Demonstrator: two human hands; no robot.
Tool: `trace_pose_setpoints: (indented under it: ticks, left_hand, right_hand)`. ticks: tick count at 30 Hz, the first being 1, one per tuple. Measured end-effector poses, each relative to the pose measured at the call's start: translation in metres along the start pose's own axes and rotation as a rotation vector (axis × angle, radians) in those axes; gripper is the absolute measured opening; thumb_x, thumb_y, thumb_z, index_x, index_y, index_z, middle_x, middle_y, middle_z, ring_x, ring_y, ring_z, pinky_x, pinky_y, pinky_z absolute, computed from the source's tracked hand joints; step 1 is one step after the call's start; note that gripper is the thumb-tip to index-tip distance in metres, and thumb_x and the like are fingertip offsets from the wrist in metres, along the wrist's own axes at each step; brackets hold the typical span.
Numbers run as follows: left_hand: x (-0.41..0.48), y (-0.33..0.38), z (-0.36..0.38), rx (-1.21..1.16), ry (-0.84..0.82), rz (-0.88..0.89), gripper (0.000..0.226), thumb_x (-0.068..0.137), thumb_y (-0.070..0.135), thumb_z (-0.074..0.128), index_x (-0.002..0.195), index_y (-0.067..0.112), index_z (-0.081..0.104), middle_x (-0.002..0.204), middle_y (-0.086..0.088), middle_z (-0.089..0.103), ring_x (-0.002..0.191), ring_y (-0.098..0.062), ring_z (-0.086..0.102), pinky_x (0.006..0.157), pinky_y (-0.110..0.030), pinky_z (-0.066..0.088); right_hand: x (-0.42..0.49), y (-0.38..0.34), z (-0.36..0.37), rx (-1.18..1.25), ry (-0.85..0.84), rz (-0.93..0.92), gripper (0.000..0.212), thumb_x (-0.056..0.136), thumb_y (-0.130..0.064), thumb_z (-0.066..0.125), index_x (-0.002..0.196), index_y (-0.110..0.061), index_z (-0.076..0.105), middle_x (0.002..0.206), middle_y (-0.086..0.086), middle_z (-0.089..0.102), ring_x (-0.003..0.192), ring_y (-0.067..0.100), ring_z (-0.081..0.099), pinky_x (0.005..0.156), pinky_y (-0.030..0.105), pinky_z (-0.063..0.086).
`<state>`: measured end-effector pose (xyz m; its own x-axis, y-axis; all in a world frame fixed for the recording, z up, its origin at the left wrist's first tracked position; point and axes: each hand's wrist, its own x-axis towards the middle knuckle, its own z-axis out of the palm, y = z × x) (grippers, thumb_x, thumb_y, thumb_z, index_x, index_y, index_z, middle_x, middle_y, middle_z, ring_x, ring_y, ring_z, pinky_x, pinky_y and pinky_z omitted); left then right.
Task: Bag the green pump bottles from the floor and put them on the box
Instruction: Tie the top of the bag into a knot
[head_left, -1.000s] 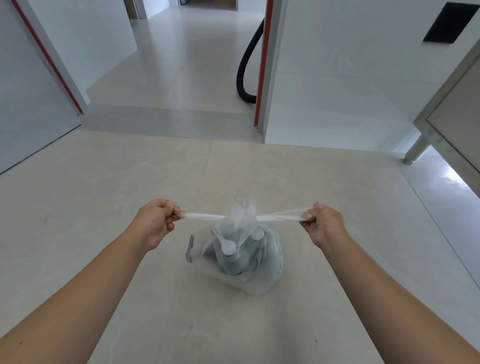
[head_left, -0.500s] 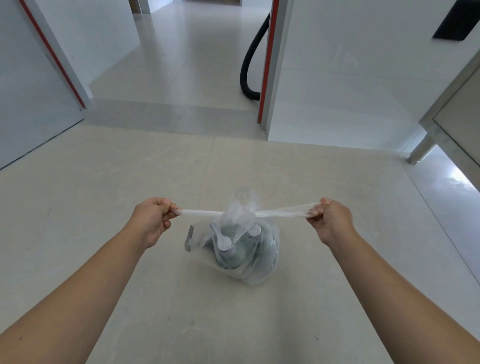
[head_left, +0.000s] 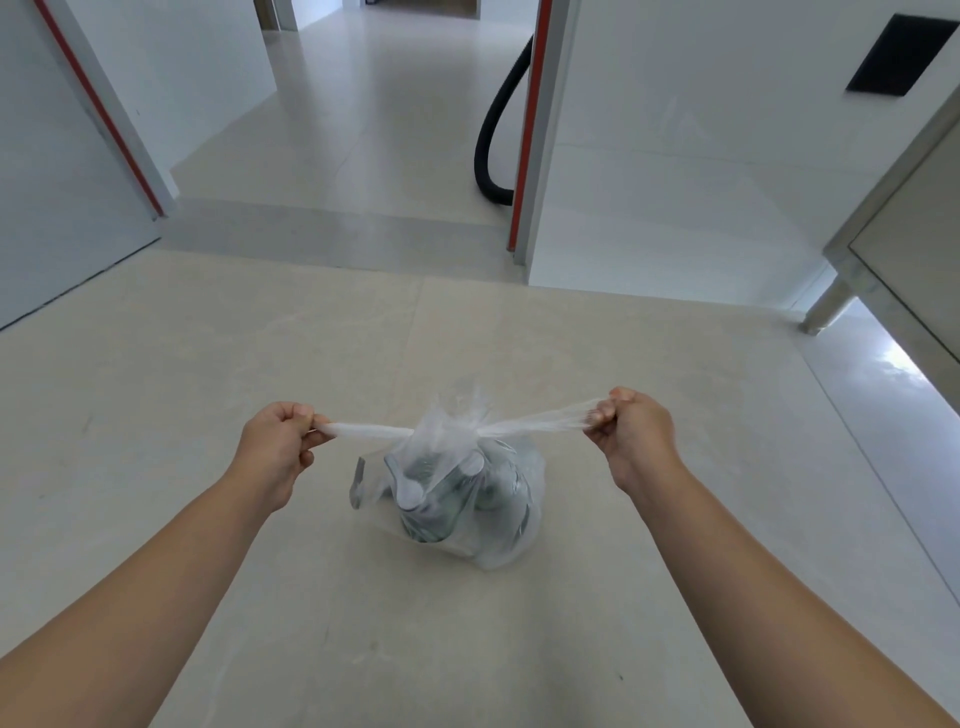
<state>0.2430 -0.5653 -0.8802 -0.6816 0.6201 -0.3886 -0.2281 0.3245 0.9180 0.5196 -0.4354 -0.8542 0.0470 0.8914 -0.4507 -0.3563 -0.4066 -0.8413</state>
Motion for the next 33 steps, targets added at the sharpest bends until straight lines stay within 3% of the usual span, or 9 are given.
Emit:
trace_pose_setpoints:
  ticks: [3, 5, 7, 10, 15, 20, 24, 28, 33]
  left_hand:
    - [-0.003, 0.001, 0.002, 0.059, 0.037, 0.077, 0.024, 0.096, 0.01, 0.036, 0.074, 0.015, 0.042, 0.077, -0.005, 0.055, 0.057, -0.008, 0.063, 0.052, -0.024, 0.028]
    - [-0.004, 0.003, 0.005, 0.082, 0.042, 0.099, 0.023, 0.097, 0.013, 0.033, 0.076, 0.015, 0.041, 0.074, -0.006, 0.057, 0.061, -0.014, 0.064, 0.053, -0.024, 0.028]
    - [-0.004, 0.006, 0.008, 0.06, 0.029, 0.093, 0.023, 0.098, 0.015, 0.031, 0.079, 0.015, 0.042, 0.061, -0.005, 0.063, 0.068, -0.019, 0.062, 0.054, -0.025, 0.031]
    - [-0.008, 0.014, 0.014, -0.01, -0.033, 0.093, 0.023, 0.098, 0.015, 0.031, 0.081, 0.01, 0.046, 0.046, 0.002, 0.064, 0.055, -0.009, 0.064, 0.054, -0.023, 0.033]
    - [-0.027, 0.035, 0.03, -0.085, -0.11, 0.177, 0.024, 0.098, 0.015, 0.034, 0.078, 0.015, 0.046, 0.069, -0.006, 0.059, 0.043, 0.001, 0.057, 0.056, -0.024, 0.033]
    - [-0.043, 0.053, 0.039, -0.051, -0.203, 0.285, 0.027, 0.096, 0.007, 0.038, 0.072, 0.018, 0.044, 0.053, 0.012, 0.06, 0.046, 0.004, 0.053, 0.056, -0.024, 0.03]
    - [-0.054, 0.06, 0.047, -0.097, -0.298, 0.276, 0.028, 0.096, 0.005, 0.036, 0.071, 0.016, 0.042, 0.068, -0.001, 0.053, 0.049, 0.001, 0.05, 0.054, -0.023, 0.029]
    - [-0.065, 0.063, 0.056, -0.154, -0.385, 0.213, 0.026, 0.096, 0.004, 0.036, 0.073, 0.012, 0.044, 0.068, -0.004, 0.052, 0.055, -0.01, 0.045, 0.051, -0.021, 0.033]
    - [-0.077, 0.066, 0.062, -0.189, -0.445, 0.227, 0.024, 0.093, 0.0, 0.041, 0.071, 0.01, 0.045, 0.064, -0.002, 0.058, 0.05, -0.007, 0.046, 0.046, -0.016, 0.036]
  right_hand:
    - [-0.007, -0.001, 0.007, -0.052, -0.042, -0.028, 0.033, 0.086, 0.01, 0.022, 0.072, -0.01, 0.045, 0.039, -0.003, 0.041, 0.03, 0.008, 0.039, 0.04, 0.017, 0.043]
    - [-0.013, -0.001, 0.011, -0.08, -0.081, -0.046, 0.032, 0.087, 0.01, 0.025, 0.072, -0.011, 0.045, 0.05, 0.001, 0.038, 0.033, 0.008, 0.038, 0.042, 0.019, 0.042]
    - [-0.019, -0.002, 0.015, -0.101, -0.119, -0.071, 0.031, 0.088, 0.009, 0.026, 0.074, -0.01, 0.046, 0.055, 0.003, 0.037, 0.037, 0.009, 0.039, 0.047, 0.021, 0.042]
    - [-0.025, -0.004, 0.021, -0.125, -0.165, -0.112, 0.031, 0.092, 0.005, 0.025, 0.074, -0.011, 0.046, 0.056, 0.003, 0.04, 0.039, 0.009, 0.043, 0.051, 0.022, 0.043]
    - [-0.034, -0.007, 0.03, -0.103, -0.233, -0.131, 0.032, 0.094, 0.002, 0.027, 0.073, -0.01, 0.048, 0.052, 0.0, 0.043, 0.037, 0.007, 0.045, 0.048, 0.021, 0.044]
    - [-0.046, -0.014, 0.04, -0.06, -0.33, -0.139, 0.031, 0.094, 0.002, 0.031, 0.072, -0.009, 0.05, 0.047, -0.003, 0.046, 0.038, 0.008, 0.043, 0.043, 0.017, 0.041]
    - [-0.057, -0.015, 0.049, -0.077, -0.381, -0.148, 0.03, 0.095, -0.001, 0.034, 0.073, -0.01, 0.053, 0.042, -0.007, 0.05, 0.038, 0.006, 0.043, 0.042, 0.015, 0.04]
    - [-0.07, -0.01, 0.058, -0.162, -0.436, -0.167, 0.029, 0.096, -0.005, 0.037, 0.074, -0.011, 0.055, 0.043, -0.008, 0.057, 0.038, 0.004, 0.045, 0.042, 0.015, 0.042]
    - [-0.081, -0.009, 0.063, -0.249, -0.502, -0.197, 0.025, 0.094, -0.007, 0.041, 0.077, -0.012, 0.058, 0.054, -0.005, 0.067, 0.051, 0.009, 0.058, 0.054, 0.023, 0.05]
